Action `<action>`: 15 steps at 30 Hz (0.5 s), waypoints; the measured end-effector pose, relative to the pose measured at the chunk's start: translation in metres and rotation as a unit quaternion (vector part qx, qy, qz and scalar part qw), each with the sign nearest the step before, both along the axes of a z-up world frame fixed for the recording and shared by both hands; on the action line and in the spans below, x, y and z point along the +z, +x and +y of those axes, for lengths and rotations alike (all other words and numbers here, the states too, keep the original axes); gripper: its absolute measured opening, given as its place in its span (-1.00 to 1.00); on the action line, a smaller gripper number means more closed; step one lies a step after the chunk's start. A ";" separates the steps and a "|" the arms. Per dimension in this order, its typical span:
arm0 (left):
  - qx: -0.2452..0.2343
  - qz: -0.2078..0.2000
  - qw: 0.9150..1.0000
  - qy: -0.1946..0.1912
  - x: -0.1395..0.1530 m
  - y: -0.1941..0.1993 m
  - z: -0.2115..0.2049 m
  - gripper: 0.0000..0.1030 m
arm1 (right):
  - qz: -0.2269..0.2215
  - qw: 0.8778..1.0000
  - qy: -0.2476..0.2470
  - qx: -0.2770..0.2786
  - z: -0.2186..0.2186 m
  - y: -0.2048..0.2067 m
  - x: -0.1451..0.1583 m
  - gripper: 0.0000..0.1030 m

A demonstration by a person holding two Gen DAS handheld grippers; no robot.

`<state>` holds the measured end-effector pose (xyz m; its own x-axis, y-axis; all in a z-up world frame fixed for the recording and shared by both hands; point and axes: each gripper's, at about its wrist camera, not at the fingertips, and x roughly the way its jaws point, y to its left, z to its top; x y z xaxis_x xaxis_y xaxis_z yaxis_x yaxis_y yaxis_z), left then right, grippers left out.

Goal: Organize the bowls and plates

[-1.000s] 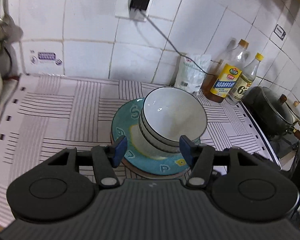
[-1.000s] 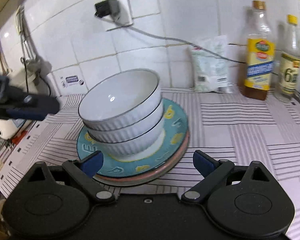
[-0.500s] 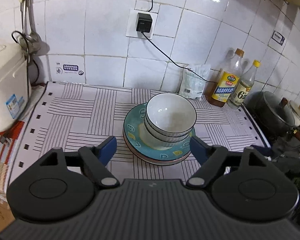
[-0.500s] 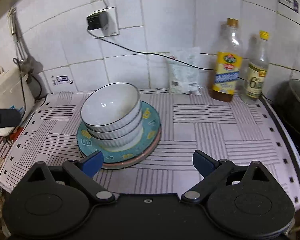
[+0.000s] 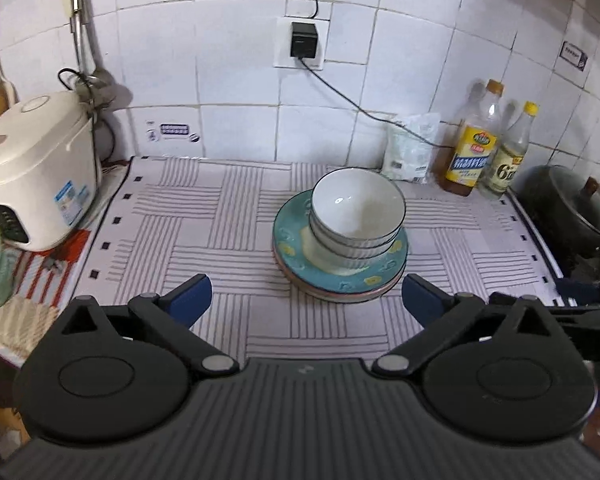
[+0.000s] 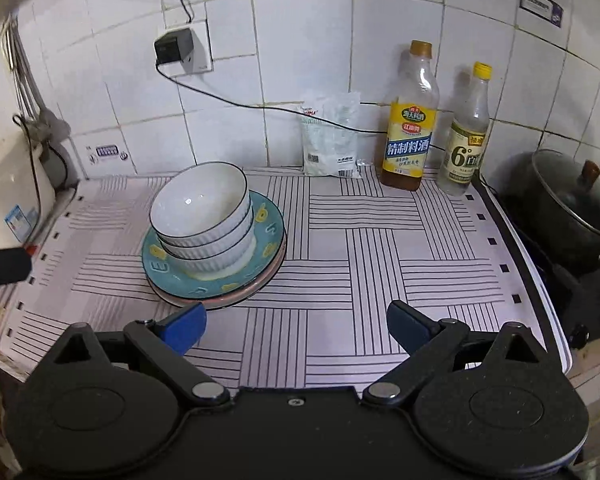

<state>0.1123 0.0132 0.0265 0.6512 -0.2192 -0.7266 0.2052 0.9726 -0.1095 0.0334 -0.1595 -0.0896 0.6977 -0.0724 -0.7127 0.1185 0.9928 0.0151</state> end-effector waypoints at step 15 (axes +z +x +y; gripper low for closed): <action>0.007 -0.008 0.999 0.032 0.009 -0.032 0.001 1.00 | 0.011 0.998 -0.055 0.019 0.016 -0.036 0.015 0.92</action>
<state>0.0807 0.0143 0.0353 0.6658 -0.1623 -0.7282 0.1922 0.9804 -0.0428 -0.0026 -0.1437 -0.0744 0.6858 -0.1247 -0.7170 0.0791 0.9921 -0.0969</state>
